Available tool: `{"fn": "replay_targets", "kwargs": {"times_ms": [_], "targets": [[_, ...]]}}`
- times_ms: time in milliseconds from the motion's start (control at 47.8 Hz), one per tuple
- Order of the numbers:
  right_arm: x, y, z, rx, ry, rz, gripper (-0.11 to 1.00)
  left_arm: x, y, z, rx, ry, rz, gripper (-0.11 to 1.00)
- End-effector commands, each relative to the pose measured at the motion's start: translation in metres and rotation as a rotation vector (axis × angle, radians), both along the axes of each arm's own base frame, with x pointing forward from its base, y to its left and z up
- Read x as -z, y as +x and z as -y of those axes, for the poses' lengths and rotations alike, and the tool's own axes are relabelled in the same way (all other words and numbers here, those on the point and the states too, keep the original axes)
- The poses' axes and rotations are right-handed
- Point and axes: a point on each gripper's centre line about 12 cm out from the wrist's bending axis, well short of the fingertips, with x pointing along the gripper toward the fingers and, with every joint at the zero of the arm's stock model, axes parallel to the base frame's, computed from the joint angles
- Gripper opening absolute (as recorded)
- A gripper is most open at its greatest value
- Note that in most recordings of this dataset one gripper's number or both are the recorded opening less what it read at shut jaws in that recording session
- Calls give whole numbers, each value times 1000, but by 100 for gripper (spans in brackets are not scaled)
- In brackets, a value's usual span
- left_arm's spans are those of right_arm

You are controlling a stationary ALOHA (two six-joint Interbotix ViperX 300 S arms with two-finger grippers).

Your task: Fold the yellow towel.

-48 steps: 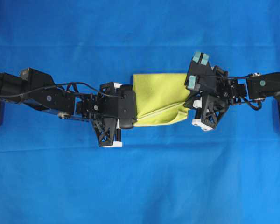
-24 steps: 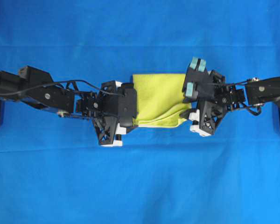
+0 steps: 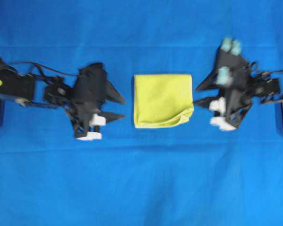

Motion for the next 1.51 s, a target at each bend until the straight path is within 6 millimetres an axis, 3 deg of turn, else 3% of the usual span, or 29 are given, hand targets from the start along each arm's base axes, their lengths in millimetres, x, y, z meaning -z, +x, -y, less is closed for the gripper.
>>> {"fn": "replay_targets", "kwargs": {"times_ms": [0, 251, 356, 524, 691, 901, 1026, 1487], "targets": [[-23, -15, 1, -10, -27, 82, 51, -24, -11, -1, -2, 0, 74, 42], [-55, -63, 3, -17, -70, 259, 51, -47, -58, -7, -10, 18, 180, 42], [-59, -85, 4, -18, -90, 321, 51, -52, -80, -11, -17, 38, 226, 42], [-50, -114, 5, -11, -94, 384, 51, -59, -115, -11, -16, 47, 301, 42], [-30, -130, 8, 6, -93, 401, 51, -48, -149, -11, -17, 47, 345, 42], [-3, -137, 12, 38, -85, 388, 50, -29, -179, -11, -19, 44, 376, 41], [2, -135, 12, 43, -72, 387, 51, -21, -189, -11, -20, 40, 384, 41], [3, -135, 12, 40, -71, 388, 51, -18, -191, -10, -22, 34, 378, 41]]}}
